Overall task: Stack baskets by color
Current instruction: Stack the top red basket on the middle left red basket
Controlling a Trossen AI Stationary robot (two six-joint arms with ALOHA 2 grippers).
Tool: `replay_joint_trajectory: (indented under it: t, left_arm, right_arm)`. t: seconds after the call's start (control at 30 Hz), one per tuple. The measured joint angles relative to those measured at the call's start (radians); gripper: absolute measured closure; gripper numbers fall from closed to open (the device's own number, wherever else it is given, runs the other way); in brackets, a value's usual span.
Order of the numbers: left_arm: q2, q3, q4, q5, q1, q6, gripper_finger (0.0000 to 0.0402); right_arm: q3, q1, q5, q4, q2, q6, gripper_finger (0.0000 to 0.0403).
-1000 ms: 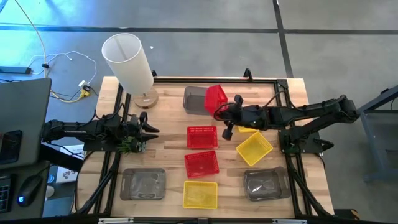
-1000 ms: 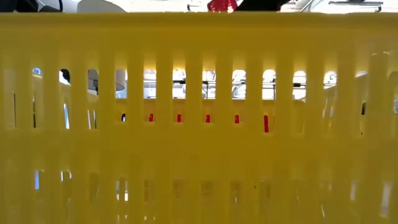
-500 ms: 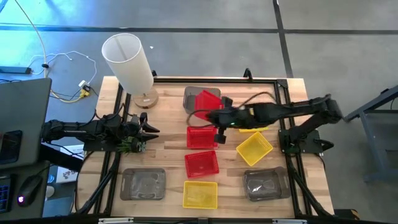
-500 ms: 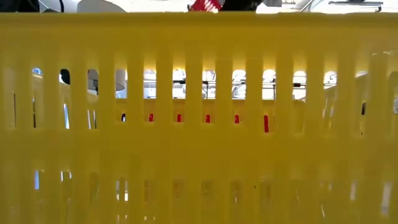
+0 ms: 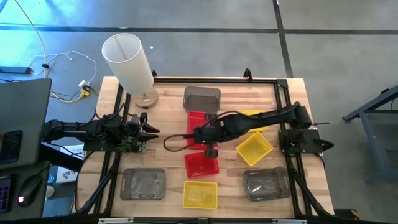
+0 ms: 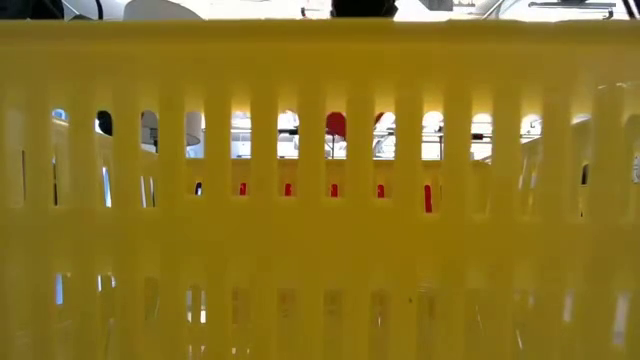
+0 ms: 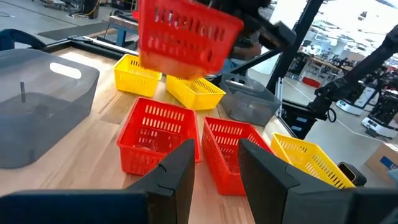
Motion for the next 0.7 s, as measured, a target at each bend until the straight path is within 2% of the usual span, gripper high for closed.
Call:
replay_joint_trajectory:
  t: [0.27, 0.7]
  left_arm:
    - [0.000, 0.000, 0.000, 0.000, 0.000, 0.000, 0.0291]
    - [0.000, 0.000, 0.000, 0.000, 0.000, 0.000, 0.0291]
  right_arm:
    - [0.034, 0.005, -0.002, -0.047, 0.084, 0.055, 0.0403]
    - [0.027, 0.003, -0.003, -0.034, 0.096, 0.108, 0.0403]
